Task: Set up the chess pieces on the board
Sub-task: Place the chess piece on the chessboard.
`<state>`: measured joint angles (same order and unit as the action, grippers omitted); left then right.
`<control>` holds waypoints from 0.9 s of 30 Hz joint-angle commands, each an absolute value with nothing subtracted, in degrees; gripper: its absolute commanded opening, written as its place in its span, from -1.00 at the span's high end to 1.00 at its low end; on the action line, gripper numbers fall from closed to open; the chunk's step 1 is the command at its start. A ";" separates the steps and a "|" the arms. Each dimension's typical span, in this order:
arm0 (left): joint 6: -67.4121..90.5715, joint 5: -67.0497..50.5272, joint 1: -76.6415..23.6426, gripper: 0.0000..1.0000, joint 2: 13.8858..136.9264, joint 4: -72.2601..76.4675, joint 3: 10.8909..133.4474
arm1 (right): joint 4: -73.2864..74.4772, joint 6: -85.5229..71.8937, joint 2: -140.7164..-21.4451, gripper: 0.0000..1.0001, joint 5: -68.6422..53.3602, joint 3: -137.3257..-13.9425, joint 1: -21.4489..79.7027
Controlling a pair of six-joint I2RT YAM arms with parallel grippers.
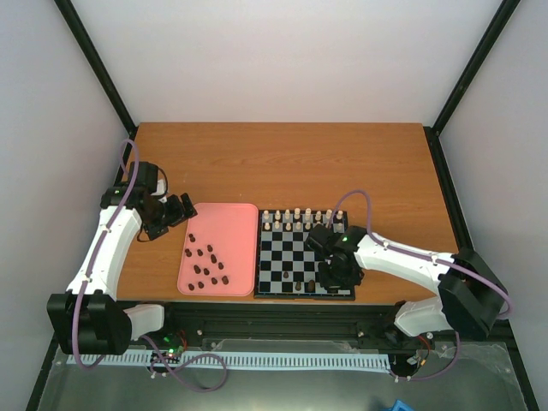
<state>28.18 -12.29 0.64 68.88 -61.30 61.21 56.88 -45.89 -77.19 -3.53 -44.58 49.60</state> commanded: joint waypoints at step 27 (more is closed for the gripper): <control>26.94 -13.77 0.96 -1.00 69.21 -59.95 61.61 | 63.94 -47.09 -77.18 -0.12 6.10 -54.56 49.72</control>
<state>28.16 -12.67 0.64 68.90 -61.23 61.21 59.66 -45.58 -78.72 0.30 -50.74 49.60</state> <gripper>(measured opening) 0.998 0.550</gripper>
